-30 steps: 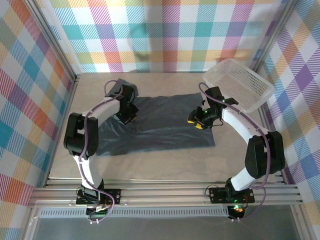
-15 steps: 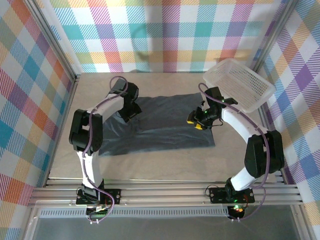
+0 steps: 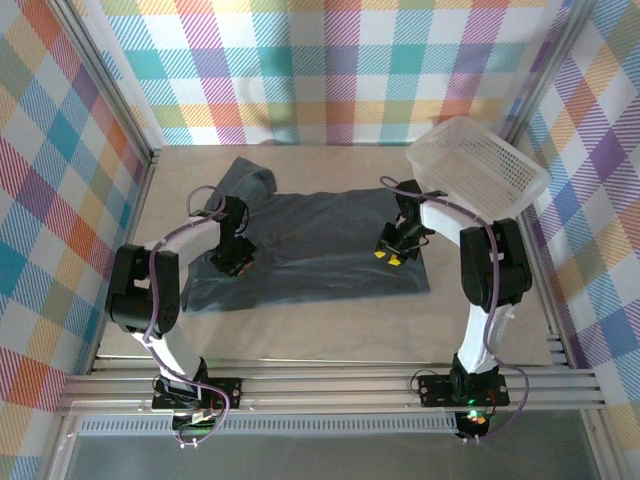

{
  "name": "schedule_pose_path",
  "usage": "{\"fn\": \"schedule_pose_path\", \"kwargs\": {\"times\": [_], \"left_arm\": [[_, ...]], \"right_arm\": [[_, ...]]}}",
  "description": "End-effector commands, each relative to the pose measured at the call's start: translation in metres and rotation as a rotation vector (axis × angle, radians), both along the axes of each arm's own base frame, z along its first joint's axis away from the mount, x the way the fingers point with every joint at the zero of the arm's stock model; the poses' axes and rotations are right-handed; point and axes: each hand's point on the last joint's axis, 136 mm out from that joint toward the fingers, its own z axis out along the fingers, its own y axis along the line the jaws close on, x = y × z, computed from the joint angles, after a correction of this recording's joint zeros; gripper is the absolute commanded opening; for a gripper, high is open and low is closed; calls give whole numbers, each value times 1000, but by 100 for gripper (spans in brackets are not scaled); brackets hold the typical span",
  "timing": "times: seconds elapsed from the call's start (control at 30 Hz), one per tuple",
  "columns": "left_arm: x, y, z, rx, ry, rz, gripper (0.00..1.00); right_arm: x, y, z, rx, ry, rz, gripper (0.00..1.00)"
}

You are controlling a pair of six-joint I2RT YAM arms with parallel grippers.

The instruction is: Fold and stack the t-shirts

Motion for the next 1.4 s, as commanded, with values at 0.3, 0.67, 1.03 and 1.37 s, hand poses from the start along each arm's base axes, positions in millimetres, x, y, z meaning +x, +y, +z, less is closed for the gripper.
{"fn": "schedule_pose_path", "kwargs": {"times": [0.3, 0.67, 1.03, 1.37], "left_arm": [[-58, 6, -32, 21, 127, -49, 18], [-64, 9, 10, 13, 29, -77, 26], [151, 46, 87, 57, -287, 36, 37], [299, 81, 58, 154, -473, 16, 39]], "right_arm": [[-76, -22, -28, -180, 199, 17, 33], [-95, -18, 11, -177, 128, -2, 35], [38, -6, 83, -53, -239, 0, 42], [98, -2, 100, 17, -322, 41, 42]]}}
